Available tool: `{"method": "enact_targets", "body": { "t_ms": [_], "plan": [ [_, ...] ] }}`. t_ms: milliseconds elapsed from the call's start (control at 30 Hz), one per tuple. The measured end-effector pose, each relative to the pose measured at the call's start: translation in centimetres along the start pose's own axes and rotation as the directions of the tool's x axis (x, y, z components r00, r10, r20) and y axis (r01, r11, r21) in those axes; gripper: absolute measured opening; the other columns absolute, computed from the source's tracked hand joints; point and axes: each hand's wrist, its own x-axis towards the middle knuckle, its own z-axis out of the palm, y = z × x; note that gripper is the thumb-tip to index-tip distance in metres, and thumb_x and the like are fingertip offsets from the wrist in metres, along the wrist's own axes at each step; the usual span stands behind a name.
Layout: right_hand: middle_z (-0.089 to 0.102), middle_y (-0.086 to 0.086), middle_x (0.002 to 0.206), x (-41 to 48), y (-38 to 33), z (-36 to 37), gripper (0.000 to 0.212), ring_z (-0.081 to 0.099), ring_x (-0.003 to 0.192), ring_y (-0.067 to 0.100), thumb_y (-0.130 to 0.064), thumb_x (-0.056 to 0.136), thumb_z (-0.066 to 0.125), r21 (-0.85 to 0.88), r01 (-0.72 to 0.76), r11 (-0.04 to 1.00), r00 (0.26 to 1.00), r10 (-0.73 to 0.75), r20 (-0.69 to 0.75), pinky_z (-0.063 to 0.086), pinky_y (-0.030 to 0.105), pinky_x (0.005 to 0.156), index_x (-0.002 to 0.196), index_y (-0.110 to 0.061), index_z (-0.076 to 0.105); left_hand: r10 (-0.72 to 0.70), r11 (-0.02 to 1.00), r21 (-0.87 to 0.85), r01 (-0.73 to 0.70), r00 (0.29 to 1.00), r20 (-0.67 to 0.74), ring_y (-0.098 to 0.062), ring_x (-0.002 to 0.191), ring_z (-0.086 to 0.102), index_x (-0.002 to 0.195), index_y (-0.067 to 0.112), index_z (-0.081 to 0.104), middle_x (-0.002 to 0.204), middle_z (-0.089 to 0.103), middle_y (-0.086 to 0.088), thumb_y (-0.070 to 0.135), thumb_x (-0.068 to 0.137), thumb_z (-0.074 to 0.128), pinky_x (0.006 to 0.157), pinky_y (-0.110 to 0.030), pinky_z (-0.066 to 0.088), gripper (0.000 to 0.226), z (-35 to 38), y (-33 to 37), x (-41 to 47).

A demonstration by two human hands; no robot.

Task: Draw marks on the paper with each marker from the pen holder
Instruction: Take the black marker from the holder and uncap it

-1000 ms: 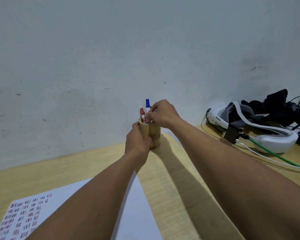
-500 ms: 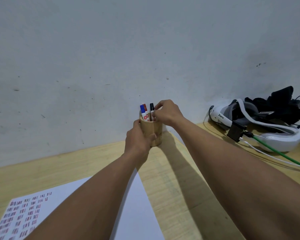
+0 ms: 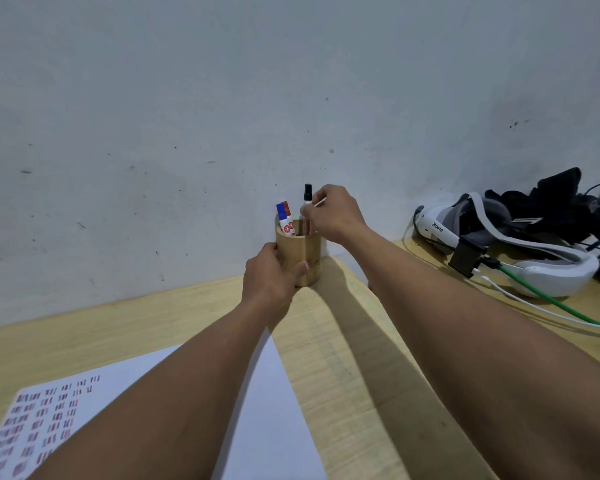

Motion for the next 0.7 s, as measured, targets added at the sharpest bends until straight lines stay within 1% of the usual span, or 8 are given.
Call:
{"method": "enact_targets", "body": {
  "t_ms": [133, 233, 333, 400, 467, 600, 633, 700],
  "plan": [
    [0.067, 0.004, 0.103, -0.7, -2.0, -1.5, 0.019, 0.062, 0.079, 0.016, -0.020, 0.099, 0.060, 0.036, 0.062, 0.997, 0.998, -0.061, -0.028, 0.043, 0.025, 0.057, 0.116, -0.014, 0.057, -0.035, 0.999, 0.018, 0.035, 0.999, -0.015, -0.027, 0.115, 0.061, 0.139, 0.010, 0.052, 0.133, 0.063, -0.010, 0.034, 0.084, 0.077, 0.080, -0.029, 0.044, 0.065, -0.9, 0.6, -0.5],
    [0.065, -0.003, 0.088, -1.5, -4.2, -2.4, 0.019, 0.064, 0.076, 0.016, -0.024, 0.101, 0.057, 0.020, 0.121, 0.992, 0.991, -0.120, -0.062, 0.052, 0.033, 0.066, 0.119, -0.017, 0.054, -0.047, 0.997, 0.061, 0.050, 0.998, -0.045, -0.028, 0.122, 0.058, 0.146, 0.014, 0.046, 0.138, 0.058, -0.011, 0.030, 0.085, 0.077, 0.093, -0.034, 0.047, 0.070, -2.7, 0.9, -0.6],
    [0.063, -0.007, 0.080, -2.7, -6.3, -2.9, 0.019, 0.066, 0.074, 0.015, -0.027, 0.101, 0.055, 0.010, 0.183, 0.983, 0.980, -0.182, -0.077, 0.055, 0.036, 0.070, 0.118, -0.019, 0.055, -0.021, 0.997, 0.077, 0.029, 0.994, -0.111, -0.026, 0.119, 0.059, 0.142, 0.016, 0.051, 0.135, 0.060, -0.010, 0.022, 0.092, 0.069, 0.094, -0.032, 0.046, 0.054, -5.4, 1.3, -1.2],
    [0.065, -0.005, 0.081, -3.9, -7.7, -2.9, 0.017, 0.064, 0.070, 0.013, -0.027, 0.100, 0.055, 0.028, 0.219, 0.975, 0.975, -0.217, -0.051, 0.055, 0.036, 0.068, 0.115, -0.020, 0.058, -0.012, 0.999, 0.034, 0.018, 0.983, -0.182, -0.023, 0.112, 0.061, 0.136, 0.015, 0.057, 0.129, 0.063, -0.008, 0.021, 0.095, 0.061, 0.088, -0.028, 0.045, 0.041, -7.6, 1.9, -1.8],
    [0.070, 0.000, 0.085, -5.3, -8.9, -2.5, 0.012, 0.069, 0.072, 0.018, -0.027, 0.098, 0.058, 0.044, 0.247, 0.968, 0.969, -0.247, -0.002, 0.060, 0.043, 0.072, 0.109, -0.024, 0.060, 0.001, 1.000, -0.016, -0.005, 0.968, -0.250, -0.018, 0.098, 0.061, 0.130, 0.016, 0.061, 0.122, 0.066, -0.005, 0.020, 0.098, 0.054, 0.082, -0.026, 0.047, 0.033, -9.8, 2.7, -2.7],
    [0.074, 0.000, 0.086, -8.4, -10.9, -1.2, 0.008, 0.074, 0.076, 0.021, -0.025, 0.093, 0.067, 0.043, 0.284, 0.958, 0.951, -0.287, 0.118, 0.061, 0.049, 0.076, 0.099, -0.028, 0.067, 0.031, 0.996, -0.070, -0.055, 0.953, -0.301, -0.006, 0.078, 0.060, 0.131, 0.022, 0.059, 0.112, 0.065, 0.001, 0.019, 0.098, 0.044, 0.057, -0.006, 0.037, 0.036, -13.9, 4.2, -4.9],
    [0.074, 0.000, 0.085, -9.2, -11.3, -1.0, 0.009, 0.074, 0.076, 0.020, -0.023, 0.092, 0.068, 0.037, 0.291, 0.956, 0.945, -0.293, 0.142, 0.061, 0.049, 0.076, 0.100, -0.026, 0.070, 0.036, 0.991, -0.110, -0.072, 0.954, -0.299, -0.007, 0.078, 0.062, 0.132, 0.024, 0.058, 0.110, 0.067, 0.001, 0.018, 0.096, 0.044, 0.057, -0.008, 0.042, 0.039, -14.9, 4.4, -5.5],
    [0.074, -0.001, 0.085, -10.6, -12.1, -0.2, 0.012, 0.073, 0.077, 0.020, -0.021, 0.090, 0.069, 0.019, 0.307, 0.952, 0.935, -0.305, 0.181, 0.061, 0.049, 0.075, 0.101, -0.025, 0.073, 0.032, 0.971, -0.219, -0.096, 0.961, -0.276, -0.018, 0.082, 0.070, 0.127, 0.026, 0.062, 0.101, 0.071, -0.001, 0.016, 0.090, 0.048, 0.070, -0.028, 0.059, 0.042, -16.6, 4.6, -6.6]
  ]
}}
